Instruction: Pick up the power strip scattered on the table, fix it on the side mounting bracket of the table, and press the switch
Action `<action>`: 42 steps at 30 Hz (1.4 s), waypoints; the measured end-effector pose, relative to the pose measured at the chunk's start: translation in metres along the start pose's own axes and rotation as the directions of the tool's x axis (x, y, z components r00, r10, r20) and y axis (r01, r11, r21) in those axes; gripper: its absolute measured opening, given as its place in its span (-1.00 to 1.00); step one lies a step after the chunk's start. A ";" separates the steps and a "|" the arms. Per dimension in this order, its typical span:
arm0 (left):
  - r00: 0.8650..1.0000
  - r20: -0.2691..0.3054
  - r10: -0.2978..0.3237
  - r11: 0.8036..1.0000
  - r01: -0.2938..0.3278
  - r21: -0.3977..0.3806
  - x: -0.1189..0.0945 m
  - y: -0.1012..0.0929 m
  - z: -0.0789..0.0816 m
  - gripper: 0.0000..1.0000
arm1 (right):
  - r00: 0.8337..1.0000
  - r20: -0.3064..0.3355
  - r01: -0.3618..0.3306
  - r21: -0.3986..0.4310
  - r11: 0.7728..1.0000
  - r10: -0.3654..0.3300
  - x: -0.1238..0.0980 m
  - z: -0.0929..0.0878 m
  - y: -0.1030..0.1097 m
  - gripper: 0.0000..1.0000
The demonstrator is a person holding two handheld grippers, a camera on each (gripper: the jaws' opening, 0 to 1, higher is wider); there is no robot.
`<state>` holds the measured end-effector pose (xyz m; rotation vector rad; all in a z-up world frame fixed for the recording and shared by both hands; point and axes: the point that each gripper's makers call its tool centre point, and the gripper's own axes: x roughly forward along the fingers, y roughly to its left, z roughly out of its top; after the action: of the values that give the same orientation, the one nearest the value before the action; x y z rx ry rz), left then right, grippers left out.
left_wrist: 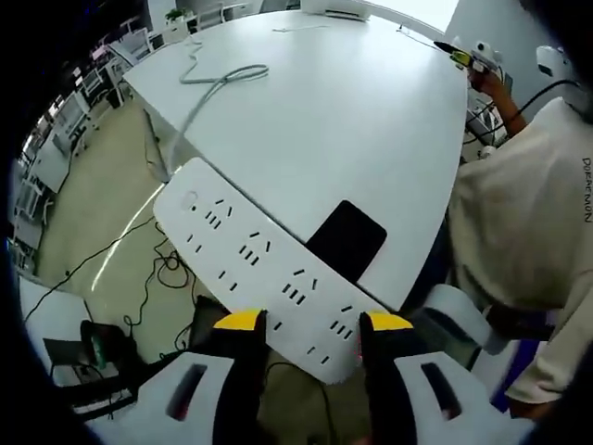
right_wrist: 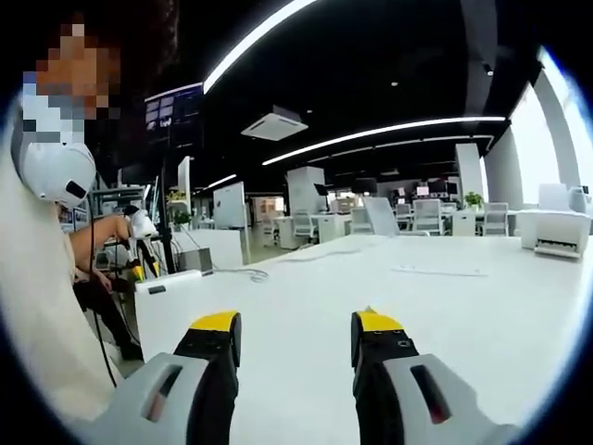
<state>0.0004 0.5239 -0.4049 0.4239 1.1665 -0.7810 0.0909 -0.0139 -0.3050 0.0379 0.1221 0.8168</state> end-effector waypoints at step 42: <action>1.000 -0.024 0.017 1.000 -0.017 -0.010 0.000 0.000 -0.001 -0.12 | 0.963 -0.050 -0.267 -0.094 0.959 0.264 0.101 0.079 0.057 -0.18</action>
<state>-0.0004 0.5246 -0.4049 0.4357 1.1876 -0.7566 0.1281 0.1001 -0.2313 -0.0563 0.1119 1.0918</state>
